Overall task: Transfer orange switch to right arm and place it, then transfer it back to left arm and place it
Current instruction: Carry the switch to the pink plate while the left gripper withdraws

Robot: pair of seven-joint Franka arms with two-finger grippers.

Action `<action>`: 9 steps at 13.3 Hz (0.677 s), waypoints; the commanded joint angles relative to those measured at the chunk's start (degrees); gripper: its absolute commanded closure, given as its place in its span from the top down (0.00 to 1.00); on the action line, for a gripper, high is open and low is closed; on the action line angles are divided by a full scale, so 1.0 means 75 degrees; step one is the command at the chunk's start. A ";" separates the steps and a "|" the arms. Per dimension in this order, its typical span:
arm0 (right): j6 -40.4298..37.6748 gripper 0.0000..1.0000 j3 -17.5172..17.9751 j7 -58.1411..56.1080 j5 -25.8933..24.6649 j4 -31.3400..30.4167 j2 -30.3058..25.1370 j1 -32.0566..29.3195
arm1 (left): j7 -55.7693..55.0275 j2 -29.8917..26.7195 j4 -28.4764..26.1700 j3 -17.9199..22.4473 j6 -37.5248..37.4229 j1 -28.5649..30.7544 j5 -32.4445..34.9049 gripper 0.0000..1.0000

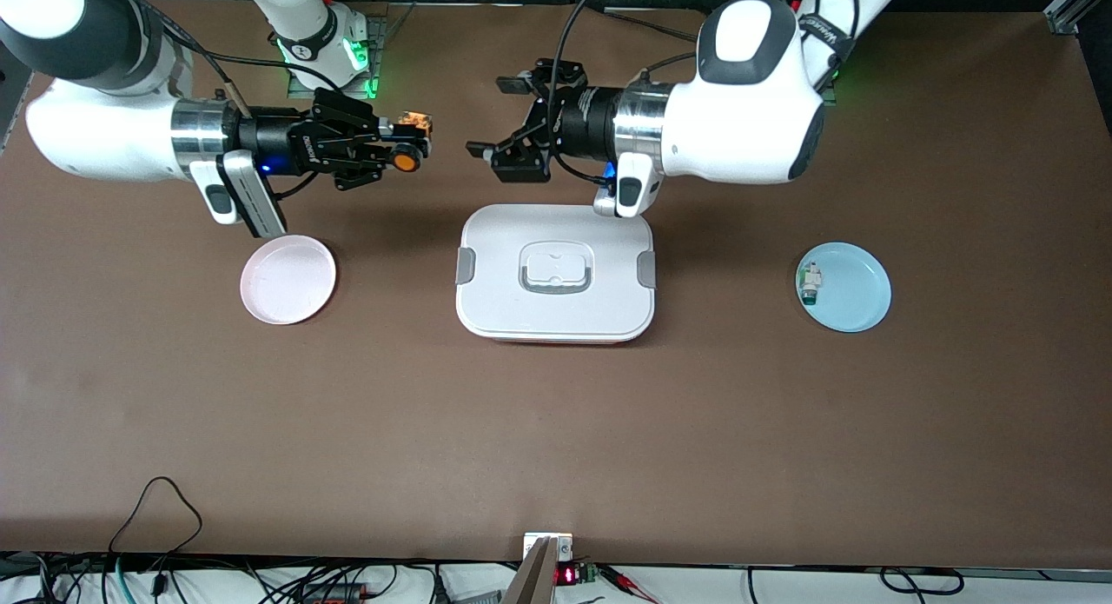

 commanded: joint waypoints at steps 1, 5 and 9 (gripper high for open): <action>-0.0066 0.27 0.0065 -0.0080 -0.1488 0.0296 -0.0010 -0.0341 | 0.1701 -0.0302 0.0115 -0.0112 -0.0756 -0.0013 0.1341 1.00; -0.0183 0.27 0.0065 -0.0769 -0.4126 0.0566 0.0213 -0.0786 | 0.4547 -0.0537 0.0092 -0.0112 -0.1765 0.0010 0.2771 1.00; -0.0066 0.27 0.0054 -0.1824 -0.6727 0.0741 0.0669 -0.0975 | 0.5445 -0.0970 0.0103 -0.0042 -0.3146 0.0104 0.4119 1.00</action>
